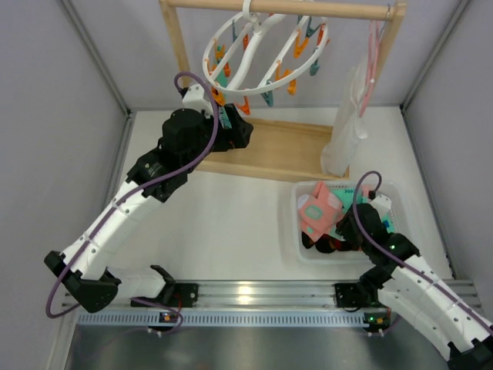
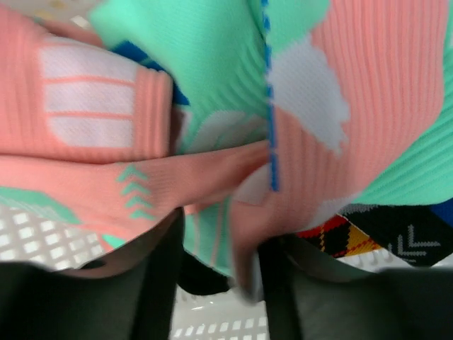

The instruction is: Remove the socks clipped to the hanger

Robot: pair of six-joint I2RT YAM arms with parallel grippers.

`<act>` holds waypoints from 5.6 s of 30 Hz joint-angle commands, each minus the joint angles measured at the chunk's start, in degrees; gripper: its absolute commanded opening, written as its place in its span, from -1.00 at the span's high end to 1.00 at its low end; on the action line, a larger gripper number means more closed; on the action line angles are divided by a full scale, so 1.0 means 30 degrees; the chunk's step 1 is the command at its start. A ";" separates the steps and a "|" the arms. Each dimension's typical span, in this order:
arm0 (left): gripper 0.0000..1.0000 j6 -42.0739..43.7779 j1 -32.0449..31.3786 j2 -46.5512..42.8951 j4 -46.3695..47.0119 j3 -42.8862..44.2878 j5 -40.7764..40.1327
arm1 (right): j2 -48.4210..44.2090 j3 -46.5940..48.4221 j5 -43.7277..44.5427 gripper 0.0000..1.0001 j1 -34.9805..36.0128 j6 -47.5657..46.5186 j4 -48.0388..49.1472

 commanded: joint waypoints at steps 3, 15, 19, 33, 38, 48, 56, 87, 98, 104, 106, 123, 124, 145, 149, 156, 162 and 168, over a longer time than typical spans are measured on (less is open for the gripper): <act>-0.97 0.0895 -0.0014 -0.1574 0.0461 -0.0545 -0.0343 | -0.0698 0.2151 -0.0549 -0.20 -0.0222 0.0017 -0.1119; -0.97 0.1921 -0.0014 -0.3009 -0.3196 -0.1074 -0.3530 | -0.5849 0.6520 -0.1454 -0.99 -0.0222 -0.1593 -0.2677; -0.97 0.1951 -0.0014 -0.4121 -0.5102 -0.1366 -0.5583 | -0.7084 0.5673 -0.4175 -0.99 -0.0222 -0.2091 0.1799; -0.97 0.3445 0.0015 -0.8311 -0.8534 -0.3473 -0.8426 | 0.9194 0.9115 -0.5063 -0.99 0.6045 -0.8858 1.7713; -0.97 0.2627 0.0015 -0.8782 -0.8358 -0.5755 -1.0297 | 1.5722 1.1908 -0.5665 -0.99 0.5288 -0.6522 1.9968; -0.97 0.1804 0.0074 -0.8928 -0.6073 -0.9127 -1.0244 | 2.4142 1.7124 -0.6119 -0.99 0.5431 -1.0673 2.4597; -0.97 0.1658 0.0308 -0.8635 -0.5838 -0.9658 -0.9102 | 2.8128 1.9611 -0.4767 -0.53 0.5490 -1.2404 2.7765; -0.97 0.2303 0.0953 -0.7934 -0.4434 -0.4330 -0.0551 | 1.2315 0.4735 -0.9074 1.00 0.6077 -1.1878 2.5435; -0.97 -0.1240 0.0924 -0.4130 -0.4285 0.1413 -0.0311 | 0.7155 0.2947 -0.7669 1.00 0.5989 -1.1909 2.1995; -0.97 -0.1974 0.0923 -0.2048 -0.4256 0.4197 0.0653 | 0.8439 0.2272 -1.0184 1.00 0.6018 -0.9918 2.3723; -0.97 -0.2033 0.0836 -0.1635 -0.4198 0.4901 0.1034 | 0.8764 0.2272 -1.0509 1.00 0.6018 -0.9246 2.4512; -0.97 0.2330 -0.4847 0.2760 -0.4460 0.7364 -0.9917 | 1.2161 0.5313 -0.3864 1.00 0.8974 -1.2280 2.4370; -0.97 0.2448 -0.4877 0.2935 -0.4432 0.7393 -1.0212 | 1.2744 0.5609 -0.3570 1.00 0.9470 -1.2636 2.4253; -0.82 0.5438 -0.4146 0.5456 -0.4490 0.9063 -1.4669 | 1.8432 1.1471 -0.1077 1.00 1.2726 -1.7503 2.3812; -0.80 0.4911 -0.3415 0.5252 -0.4431 0.8771 -1.3091 | 1.8463 1.1239 -0.0757 1.00 1.2756 -1.7562 2.4046; -0.82 0.4092 -0.2915 0.4552 -0.4315 0.8098 -1.0692 | 1.8170 1.0885 -0.1602 1.00 1.2669 -1.7825 2.4018; -0.87 0.4031 -0.2827 0.4110 -0.4373 0.8126 -1.0274 | 1.9106 1.2582 0.0853 1.00 1.3077 -1.9869 2.2407; -0.85 0.4528 -0.2827 0.3699 -0.4402 0.8125 -1.0887 | 2.0131 1.4194 0.2787 1.00 1.3984 -2.1804 2.1323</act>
